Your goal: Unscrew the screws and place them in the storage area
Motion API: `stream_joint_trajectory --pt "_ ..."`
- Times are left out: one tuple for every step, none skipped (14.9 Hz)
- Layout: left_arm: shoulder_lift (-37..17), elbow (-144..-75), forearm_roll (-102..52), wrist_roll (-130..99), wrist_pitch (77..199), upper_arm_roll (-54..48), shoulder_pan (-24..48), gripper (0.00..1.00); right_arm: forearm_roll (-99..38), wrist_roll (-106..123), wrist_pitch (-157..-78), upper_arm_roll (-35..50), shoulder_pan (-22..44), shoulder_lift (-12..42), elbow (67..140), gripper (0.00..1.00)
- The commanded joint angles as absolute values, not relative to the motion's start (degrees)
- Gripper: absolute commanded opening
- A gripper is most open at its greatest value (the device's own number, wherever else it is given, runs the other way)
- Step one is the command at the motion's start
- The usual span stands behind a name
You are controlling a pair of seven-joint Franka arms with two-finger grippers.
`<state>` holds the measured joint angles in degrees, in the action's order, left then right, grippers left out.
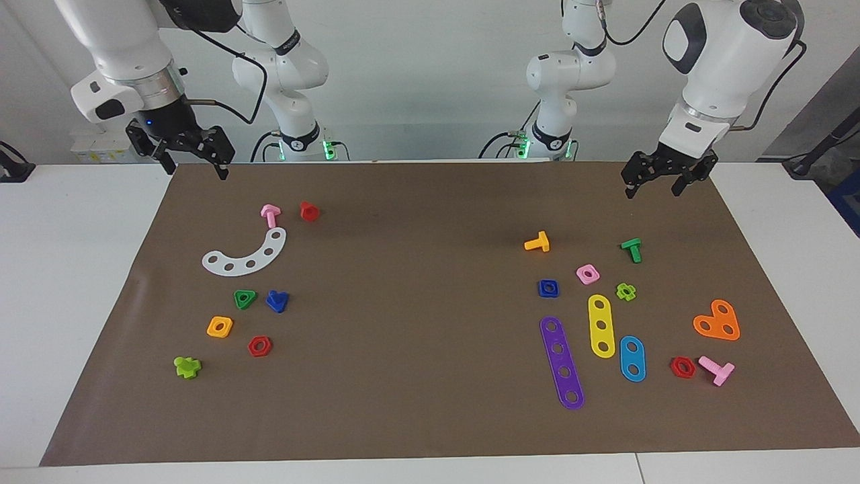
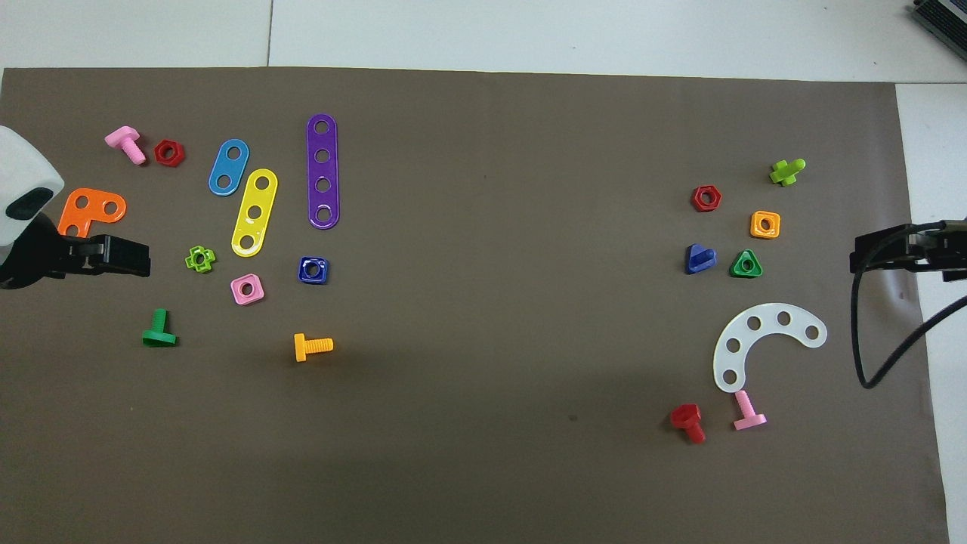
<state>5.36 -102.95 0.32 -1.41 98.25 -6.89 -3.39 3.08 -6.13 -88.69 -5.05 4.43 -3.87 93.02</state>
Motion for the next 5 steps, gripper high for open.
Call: stream_joint_trajectory --pt "7.12 -104.59 -0.44 -1.85 98.0 -6.77 -3.6 1.0 2.46 -4.66 -87.19 -4.92 4.48 -4.66 92.72 1.0" --pt "7.12 -104.59 -0.44 -1.85 98.0 -6.77 -3.52 1.0 2.46 -4.66 -87.19 -4.92 4.48 -4.66 92.81 1.0" --pt "7.12 -104.59 -0.44 -1.85 98.0 -6.77 -3.6 1.0 2.37 -4.66 -87.19 -5.01 4.4 -4.66 92.81 1.0" --pt "7.12 -104.59 -0.44 -1.85 98.0 -6.77 -3.52 1.0 2.37 -4.57 -87.1 -5.01 4.39 -4.66 92.81 1.0" --pt "7.12 -104.59 -0.44 -1.85 98.0 -6.77 -3.52 1.0 2.37 -4.57 -87.1 -5.01 4.39 -4.75 92.9 1.0"
